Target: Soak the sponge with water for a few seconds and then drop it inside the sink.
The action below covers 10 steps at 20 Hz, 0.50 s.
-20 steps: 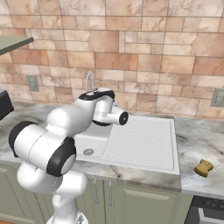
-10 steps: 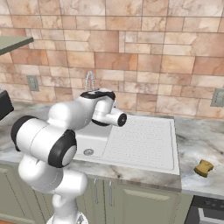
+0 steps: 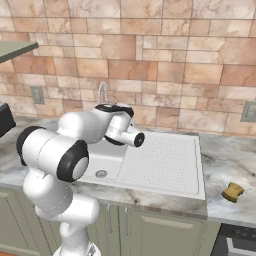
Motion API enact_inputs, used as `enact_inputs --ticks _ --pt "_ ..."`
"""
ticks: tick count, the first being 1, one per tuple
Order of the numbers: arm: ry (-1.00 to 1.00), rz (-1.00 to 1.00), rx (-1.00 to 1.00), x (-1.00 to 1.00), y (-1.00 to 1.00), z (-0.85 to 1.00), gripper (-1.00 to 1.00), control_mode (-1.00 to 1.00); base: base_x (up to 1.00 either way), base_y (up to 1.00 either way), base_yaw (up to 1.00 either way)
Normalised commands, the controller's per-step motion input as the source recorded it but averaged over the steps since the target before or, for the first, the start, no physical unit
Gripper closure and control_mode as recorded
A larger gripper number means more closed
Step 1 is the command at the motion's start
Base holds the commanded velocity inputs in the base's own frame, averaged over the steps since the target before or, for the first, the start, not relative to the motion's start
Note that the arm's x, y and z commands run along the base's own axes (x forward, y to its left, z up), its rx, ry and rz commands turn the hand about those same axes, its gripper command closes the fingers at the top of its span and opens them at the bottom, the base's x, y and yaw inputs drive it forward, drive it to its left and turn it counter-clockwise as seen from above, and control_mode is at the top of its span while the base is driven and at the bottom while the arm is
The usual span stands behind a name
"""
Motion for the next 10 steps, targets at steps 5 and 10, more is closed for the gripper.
enact_inputs --ticks 5,10 --pt "0.00 0.00 0.00 0.15 0.00 0.00 -1.00 -1.00 0.00 0.00 0.00" --pt "0.00 0.00 0.00 0.23 0.00 0.00 -1.00 -1.00 0.00 0.00 0.00"
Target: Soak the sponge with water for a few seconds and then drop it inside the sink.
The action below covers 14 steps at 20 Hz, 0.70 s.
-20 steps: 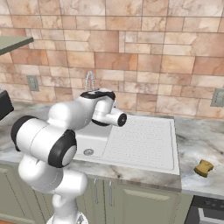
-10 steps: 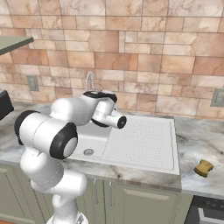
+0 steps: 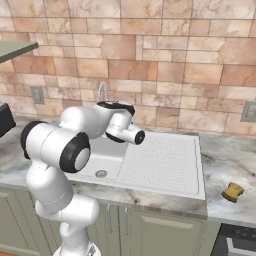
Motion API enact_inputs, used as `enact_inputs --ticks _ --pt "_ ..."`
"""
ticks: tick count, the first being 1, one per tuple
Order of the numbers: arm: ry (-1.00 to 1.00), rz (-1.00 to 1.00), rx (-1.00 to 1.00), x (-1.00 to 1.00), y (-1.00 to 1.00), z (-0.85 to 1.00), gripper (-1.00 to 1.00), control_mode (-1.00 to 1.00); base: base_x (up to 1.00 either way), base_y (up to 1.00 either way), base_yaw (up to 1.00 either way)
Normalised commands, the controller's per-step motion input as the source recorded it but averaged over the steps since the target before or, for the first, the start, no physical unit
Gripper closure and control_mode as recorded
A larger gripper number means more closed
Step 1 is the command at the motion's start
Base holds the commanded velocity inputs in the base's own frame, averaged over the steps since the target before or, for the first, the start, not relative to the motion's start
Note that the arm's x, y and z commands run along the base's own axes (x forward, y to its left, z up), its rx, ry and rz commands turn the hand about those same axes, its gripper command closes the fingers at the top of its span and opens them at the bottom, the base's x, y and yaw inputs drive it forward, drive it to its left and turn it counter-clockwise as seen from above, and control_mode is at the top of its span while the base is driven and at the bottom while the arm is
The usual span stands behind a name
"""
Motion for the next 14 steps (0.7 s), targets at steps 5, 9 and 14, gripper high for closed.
enact_inputs --ticks 5,9,14 --pt "0.00 0.00 0.00 0.21 0.00 0.00 -1.00 -1.00 0.00 0.00 0.00" --pt "0.00 0.00 0.00 0.16 0.00 -0.01 -1.00 -1.00 0.00 0.00 0.00" --pt "0.00 0.00 0.00 0.14 0.00 -0.07 -1.00 -1.00 0.00 0.00 0.00"
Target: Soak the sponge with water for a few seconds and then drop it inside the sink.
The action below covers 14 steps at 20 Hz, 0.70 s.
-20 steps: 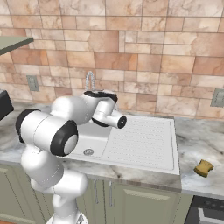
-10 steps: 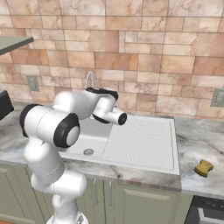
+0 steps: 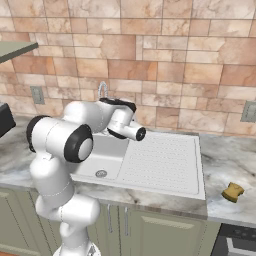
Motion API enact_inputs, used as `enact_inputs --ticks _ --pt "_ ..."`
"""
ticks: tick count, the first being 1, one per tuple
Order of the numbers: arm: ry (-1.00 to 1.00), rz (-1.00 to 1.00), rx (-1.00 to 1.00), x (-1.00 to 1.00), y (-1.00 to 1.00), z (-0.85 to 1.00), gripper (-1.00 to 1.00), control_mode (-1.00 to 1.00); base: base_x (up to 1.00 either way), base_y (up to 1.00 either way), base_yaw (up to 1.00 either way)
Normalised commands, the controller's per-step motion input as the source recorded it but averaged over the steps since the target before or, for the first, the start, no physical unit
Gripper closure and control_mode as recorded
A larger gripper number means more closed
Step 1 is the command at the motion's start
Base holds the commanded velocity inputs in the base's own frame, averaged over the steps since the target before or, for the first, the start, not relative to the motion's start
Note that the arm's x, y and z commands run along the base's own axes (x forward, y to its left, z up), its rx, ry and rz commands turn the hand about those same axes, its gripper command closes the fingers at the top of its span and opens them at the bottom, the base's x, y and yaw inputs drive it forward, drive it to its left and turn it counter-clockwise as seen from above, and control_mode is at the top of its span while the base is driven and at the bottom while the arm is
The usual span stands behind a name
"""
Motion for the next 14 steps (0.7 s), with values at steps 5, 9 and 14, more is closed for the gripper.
enact_inputs --ticks 5,9,14 --pt "0.00 0.00 0.00 0.14 0.00 -0.16 -1.00 -1.00 0.00 0.00 0.00" --pt "0.00 0.00 0.00 0.13 0.00 -0.16 -1.00 -1.00 0.00 0.00 0.00" --pt "0.00 0.00 0.00 0.18 0.00 -0.09 -1.00 -1.00 0.00 0.00 0.00"
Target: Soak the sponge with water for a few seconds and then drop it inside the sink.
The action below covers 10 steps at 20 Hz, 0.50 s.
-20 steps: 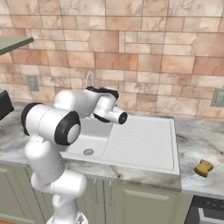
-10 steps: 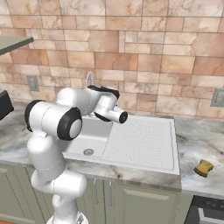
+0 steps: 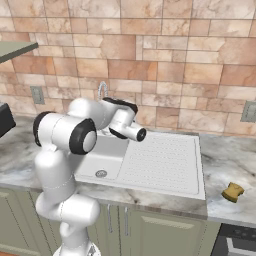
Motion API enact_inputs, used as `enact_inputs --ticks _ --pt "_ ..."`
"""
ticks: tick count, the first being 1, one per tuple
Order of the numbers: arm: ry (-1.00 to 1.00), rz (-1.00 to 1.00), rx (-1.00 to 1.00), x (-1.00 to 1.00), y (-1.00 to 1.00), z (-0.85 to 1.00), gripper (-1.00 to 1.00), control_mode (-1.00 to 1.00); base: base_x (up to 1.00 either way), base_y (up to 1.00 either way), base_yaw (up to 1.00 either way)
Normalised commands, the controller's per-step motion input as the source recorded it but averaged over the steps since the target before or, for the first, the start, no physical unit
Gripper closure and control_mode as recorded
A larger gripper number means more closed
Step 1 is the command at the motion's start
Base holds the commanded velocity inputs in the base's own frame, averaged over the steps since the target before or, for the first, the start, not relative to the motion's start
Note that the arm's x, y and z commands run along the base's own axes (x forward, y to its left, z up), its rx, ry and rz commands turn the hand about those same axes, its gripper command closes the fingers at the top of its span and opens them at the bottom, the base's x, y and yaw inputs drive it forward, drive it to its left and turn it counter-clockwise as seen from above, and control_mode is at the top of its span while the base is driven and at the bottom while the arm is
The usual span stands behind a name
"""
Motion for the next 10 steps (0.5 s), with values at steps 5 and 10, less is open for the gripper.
enact_inputs --ticks 5,10 --pt "-0.01 0.00 0.00 0.18 0.00 -0.16 -1.00 -1.00 0.00 0.00 0.00" --pt "-0.02 0.00 0.00 0.17 0.00 -0.28 -1.00 -1.00 0.00 0.00 0.00"
